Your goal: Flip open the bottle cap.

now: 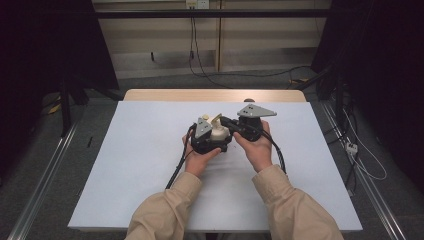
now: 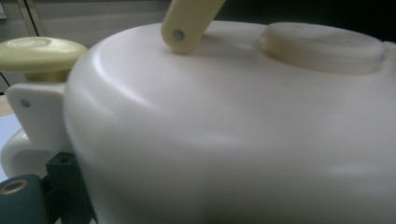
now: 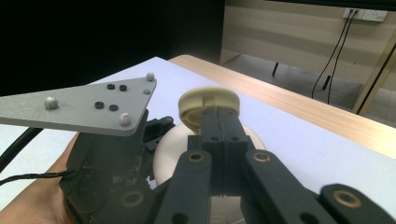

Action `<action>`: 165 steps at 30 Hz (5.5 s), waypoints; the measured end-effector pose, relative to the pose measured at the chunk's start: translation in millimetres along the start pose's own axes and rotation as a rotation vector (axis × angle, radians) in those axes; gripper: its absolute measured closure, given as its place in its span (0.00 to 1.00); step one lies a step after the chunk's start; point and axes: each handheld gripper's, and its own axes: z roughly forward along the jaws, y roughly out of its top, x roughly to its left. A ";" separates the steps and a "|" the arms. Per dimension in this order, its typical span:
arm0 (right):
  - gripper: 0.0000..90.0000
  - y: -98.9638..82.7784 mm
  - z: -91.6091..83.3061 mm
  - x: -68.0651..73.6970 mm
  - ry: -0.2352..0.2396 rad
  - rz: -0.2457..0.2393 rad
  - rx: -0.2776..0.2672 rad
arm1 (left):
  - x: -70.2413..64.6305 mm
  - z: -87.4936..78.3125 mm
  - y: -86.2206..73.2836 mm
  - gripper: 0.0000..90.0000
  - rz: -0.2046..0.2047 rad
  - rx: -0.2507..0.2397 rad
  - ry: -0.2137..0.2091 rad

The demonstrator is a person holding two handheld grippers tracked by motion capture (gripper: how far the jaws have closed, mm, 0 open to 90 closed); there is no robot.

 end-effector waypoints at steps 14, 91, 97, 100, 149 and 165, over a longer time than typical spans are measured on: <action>1.00 2.1 3.3 -0.4 -0.001 -0.001 -0.002 | 0.1 0.1 0.1 0.06 0.000 0.001 0.000; 0.91 5.6 11.1 -4.3 0.014 0.008 -0.027 | 0.3 0.0 -0.4 0.05 -0.007 -0.001 -0.005; 0.71 -1.3 1.0 -6.7 0.015 0.024 -0.032 | 0.4 -0.3 -0.4 0.03 -0.004 0.004 -0.013; 0.60 -5.6 -3.5 -7.6 0.004 0.036 -0.032 | -0.1 -0.7 -0.5 0.03 -0.003 0.015 -0.012; 0.17 -87.1 -82.1 -7.6 -0.041 0.050 -0.011 | 4.1 -61.9 -10.6 0.05 -0.003 0.238 -0.054; 0.10 -114.7 -105.2 -4.3 -0.087 0.042 0.019 | 48.4 -177.6 -24.1 0.05 -0.004 0.174 -0.022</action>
